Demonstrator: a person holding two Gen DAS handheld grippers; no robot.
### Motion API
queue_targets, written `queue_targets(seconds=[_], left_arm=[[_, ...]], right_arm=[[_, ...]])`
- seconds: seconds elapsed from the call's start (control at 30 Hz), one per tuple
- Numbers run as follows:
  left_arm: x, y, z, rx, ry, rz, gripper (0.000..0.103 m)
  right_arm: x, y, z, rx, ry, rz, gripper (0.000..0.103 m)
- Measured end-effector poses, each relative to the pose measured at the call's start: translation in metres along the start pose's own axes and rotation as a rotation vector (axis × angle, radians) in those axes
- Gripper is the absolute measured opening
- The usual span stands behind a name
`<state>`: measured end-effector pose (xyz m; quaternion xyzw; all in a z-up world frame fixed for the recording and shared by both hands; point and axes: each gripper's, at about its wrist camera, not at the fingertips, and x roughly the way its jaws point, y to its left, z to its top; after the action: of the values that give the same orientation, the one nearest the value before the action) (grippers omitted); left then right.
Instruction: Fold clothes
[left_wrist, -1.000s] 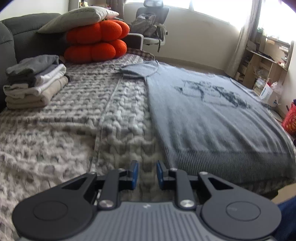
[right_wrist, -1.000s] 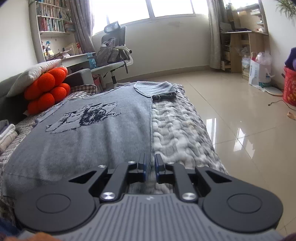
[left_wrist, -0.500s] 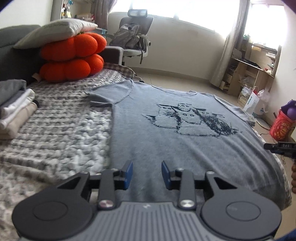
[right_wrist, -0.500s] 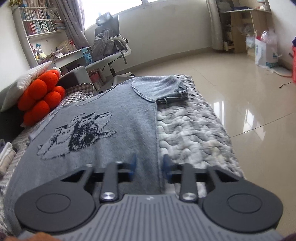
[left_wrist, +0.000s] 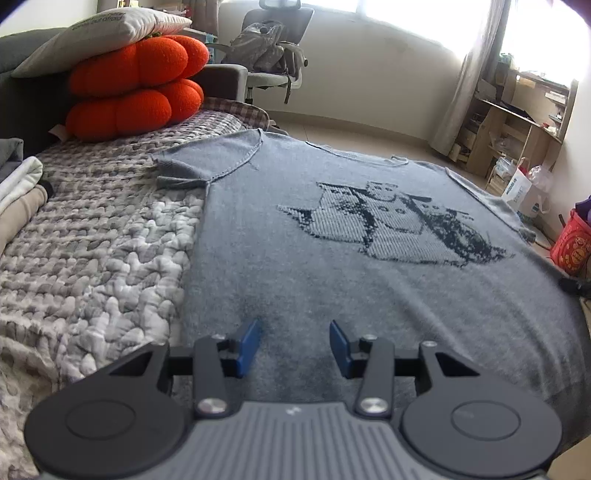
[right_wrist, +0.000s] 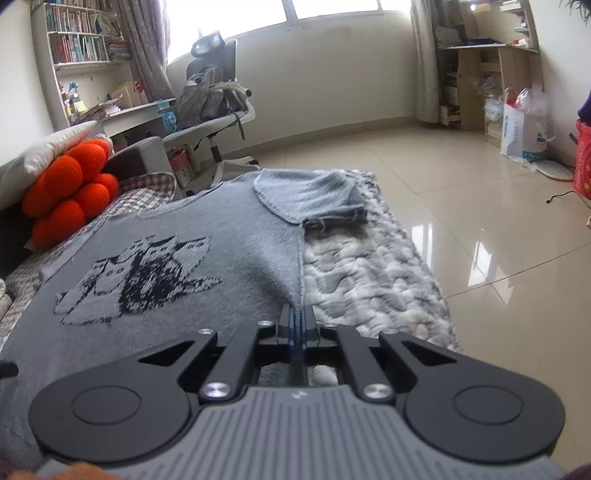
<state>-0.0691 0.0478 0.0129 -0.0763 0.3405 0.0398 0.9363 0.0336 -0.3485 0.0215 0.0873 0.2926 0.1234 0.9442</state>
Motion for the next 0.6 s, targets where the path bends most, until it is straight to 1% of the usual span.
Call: queue_targets(seconds=[0.13, 0.17, 0.23, 0.3, 0.37, 0.43, 0.5, 0.6], left_arm=[[-0.003, 0.004, -0.003, -0.015, -0.002, -0.011, 0.044], [-0.004, 0.005, -0.003, -0.022, -0.002, -0.014, 0.044], [-0.005, 0.007, -0.003, -0.028, 0.001, -0.016, 0.044], [-0.004, 0.009, -0.001, -0.029, 0.003, -0.016, 0.044], [-0.002, 0.008, 0.0, -0.027, 0.004, -0.018, 0.044], [-0.003, 0.008, -0.001, -0.025, 0.004, -0.019, 0.044], [-0.004, 0.008, -0.002, -0.023, 0.005, -0.021, 0.045], [-0.006, 0.008, -0.004, -0.021, 0.005, -0.023, 0.045]], right_arm=[[0.011, 0.003, -0.011, -0.022, 0.022, -0.029, 0.004], [0.01, 0.005, -0.013, -0.035, 0.008, -0.035, 0.004], [0.008, 0.004, -0.011, -0.013, 0.001, -0.038, 0.003], [0.001, 0.004, -0.008, -0.002, -0.039, -0.023, 0.003], [-0.004, 0.007, -0.006, -0.005, -0.055, -0.011, 0.003], [-0.001, 0.011, -0.007, -0.02, -0.033, -0.021, 0.003], [0.009, 0.009, -0.011, -0.032, 0.005, -0.055, 0.004], [0.008, 0.002, -0.013, 0.001, 0.002, -0.038, 0.004]])
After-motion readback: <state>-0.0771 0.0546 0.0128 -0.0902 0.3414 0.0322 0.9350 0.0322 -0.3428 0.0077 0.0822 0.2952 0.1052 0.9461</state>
